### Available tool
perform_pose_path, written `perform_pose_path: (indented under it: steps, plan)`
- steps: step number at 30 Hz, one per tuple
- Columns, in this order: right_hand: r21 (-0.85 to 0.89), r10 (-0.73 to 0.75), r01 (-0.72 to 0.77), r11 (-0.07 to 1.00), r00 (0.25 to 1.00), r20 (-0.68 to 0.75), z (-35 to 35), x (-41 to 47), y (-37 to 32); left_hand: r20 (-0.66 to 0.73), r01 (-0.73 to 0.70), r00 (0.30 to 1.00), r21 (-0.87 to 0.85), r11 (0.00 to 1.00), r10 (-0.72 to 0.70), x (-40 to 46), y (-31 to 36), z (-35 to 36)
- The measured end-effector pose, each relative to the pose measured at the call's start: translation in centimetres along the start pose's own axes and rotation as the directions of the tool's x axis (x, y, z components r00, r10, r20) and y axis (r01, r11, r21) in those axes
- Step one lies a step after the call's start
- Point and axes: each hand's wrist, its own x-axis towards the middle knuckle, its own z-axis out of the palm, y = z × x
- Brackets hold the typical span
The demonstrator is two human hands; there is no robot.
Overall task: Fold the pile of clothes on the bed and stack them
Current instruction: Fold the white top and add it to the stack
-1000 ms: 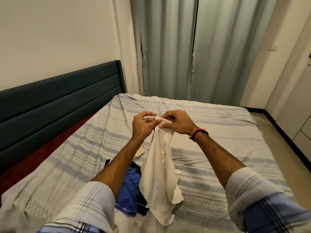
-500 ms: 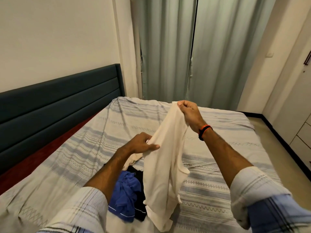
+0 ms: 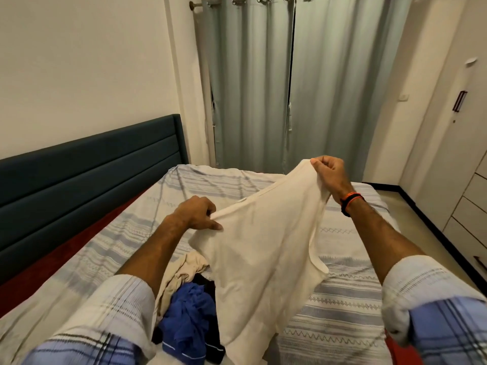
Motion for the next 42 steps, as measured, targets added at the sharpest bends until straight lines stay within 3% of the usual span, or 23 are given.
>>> perform_pose_path:
  steps: [4,10,14,18,22,24,30,33,37,42]
  plan:
    - [-0.168,-0.059,0.062,0.984,0.998,0.019,-0.9,-0.3,-0.2,-0.146,-0.018,0.989,0.116,0.993,0.035,0.6,1.2,-0.9]
    - [-0.394,-0.087,0.123,0.911,0.990,0.108,-3.3,-0.8,-1.6,-0.089,-0.008,0.995,0.329,0.944,0.039,1.1,1.1,-1.9]
    - [-0.464,-0.066,0.129,0.877,0.987,0.149,-5.3,-0.7,-2.1,-0.175,0.036,0.984,0.367,0.930,0.031,1.2,0.5,-2.0]
    - [-0.562,-0.046,0.136,0.816,0.984,0.171,-6.8,-0.6,-2.3,-0.235,0.059,0.972,0.255,0.965,0.003,1.2,1.4,-3.2]
    - [-0.684,0.035,0.072,0.726,0.989,0.142,-8.2,-0.5,-2.9,-0.449,0.061,0.891,-0.027,0.998,-0.066,1.7,3.0,-4.7]
    - [-0.694,0.034,0.039,0.719,0.995,0.092,-8.9,-0.4,-3.3,-0.475,0.058,0.874,-0.111,0.992,-0.104,2.1,3.6,-5.5]
    - [-0.687,-0.042,-0.007,0.727,0.998,-0.054,-10.5,-0.1,-4.3,-0.599,-0.048,0.798,-0.164,0.985,-0.061,3.6,5.0,-8.4]
    - [-0.700,-0.067,-0.031,0.713,0.992,-0.111,-10.7,0.4,-4.7,-0.642,-0.028,0.762,-0.167,0.985,-0.087,3.9,6.2,-9.5]
    - [-0.708,-0.107,-0.019,0.706,0.985,-0.134,-11.2,1.1,-5.5,-0.676,-0.039,0.714,-0.296,0.954,-0.180,4.2,7.3,-11.1]
    - [-0.693,-0.166,0.009,0.721,0.973,-0.159,-12.3,1.7,-6.8,-0.731,-0.021,0.658,-0.256,0.966,-0.180,4.2,6.6,-13.5]
